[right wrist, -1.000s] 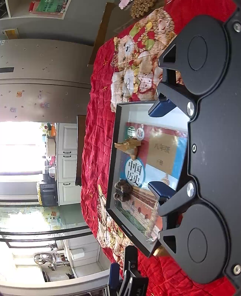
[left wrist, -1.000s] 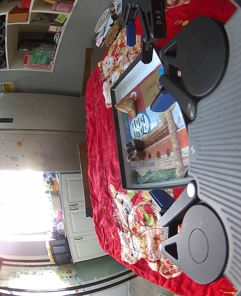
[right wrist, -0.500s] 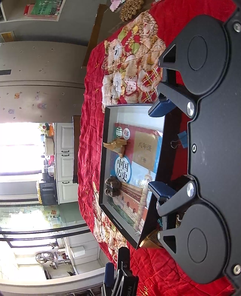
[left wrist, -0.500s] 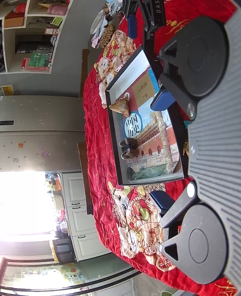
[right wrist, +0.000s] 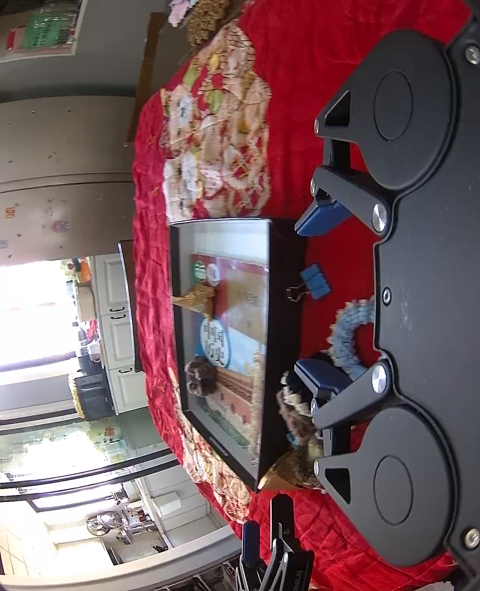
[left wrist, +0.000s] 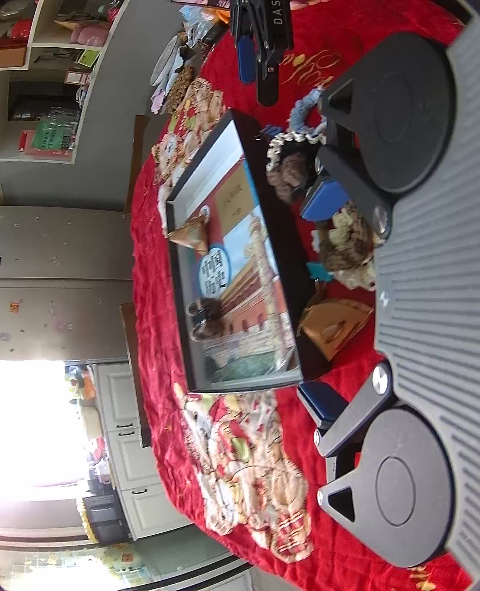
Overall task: Organize objects
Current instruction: 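Withdraw both tools from the box back toward the pile of items, then grasp the blue crocheted ring with right tool while left tool grasps the braided cord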
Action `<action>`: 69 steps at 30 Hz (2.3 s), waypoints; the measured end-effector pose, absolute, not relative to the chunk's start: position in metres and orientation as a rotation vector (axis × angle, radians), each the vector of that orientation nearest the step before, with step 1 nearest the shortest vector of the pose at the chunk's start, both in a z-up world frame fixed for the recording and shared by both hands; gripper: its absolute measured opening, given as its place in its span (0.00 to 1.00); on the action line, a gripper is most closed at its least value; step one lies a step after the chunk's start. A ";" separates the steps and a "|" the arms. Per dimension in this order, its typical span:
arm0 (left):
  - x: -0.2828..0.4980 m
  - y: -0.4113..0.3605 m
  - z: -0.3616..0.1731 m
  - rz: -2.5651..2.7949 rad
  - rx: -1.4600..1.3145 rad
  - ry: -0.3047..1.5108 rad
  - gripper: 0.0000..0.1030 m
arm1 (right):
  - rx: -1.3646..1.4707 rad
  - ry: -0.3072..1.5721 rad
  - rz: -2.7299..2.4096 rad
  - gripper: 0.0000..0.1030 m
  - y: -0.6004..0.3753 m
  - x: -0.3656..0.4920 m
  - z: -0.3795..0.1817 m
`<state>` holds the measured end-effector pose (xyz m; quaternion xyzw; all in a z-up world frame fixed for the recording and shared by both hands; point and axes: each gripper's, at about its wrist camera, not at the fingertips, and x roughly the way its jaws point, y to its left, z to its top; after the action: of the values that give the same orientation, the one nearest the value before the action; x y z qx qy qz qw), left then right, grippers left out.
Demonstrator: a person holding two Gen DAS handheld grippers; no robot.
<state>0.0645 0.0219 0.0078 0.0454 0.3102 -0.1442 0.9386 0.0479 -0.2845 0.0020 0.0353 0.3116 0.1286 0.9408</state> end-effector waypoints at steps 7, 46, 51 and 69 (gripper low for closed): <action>0.057 0.012 -0.004 -0.328 0.130 0.639 0.94 | 0.063 0.674 0.268 0.49 -0.282 0.041 -0.015; 0.065 -0.001 -0.034 -0.319 0.094 0.691 0.24 | -0.024 0.691 0.285 0.39 -0.264 0.029 -0.041; 0.063 -0.001 -0.034 -0.301 0.101 0.674 0.15 | -0.024 0.691 0.286 0.39 -0.264 0.028 -0.041; 0.044 0.014 -0.008 -0.321 0.070 0.635 0.13 | 0.009 0.683 0.314 0.16 -0.265 0.026 -0.038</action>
<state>0.0440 0.0143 -0.0081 0.0341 0.3108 -0.1573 0.9367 0.0262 -0.2648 -0.0377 0.0044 0.3337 0.1531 0.9301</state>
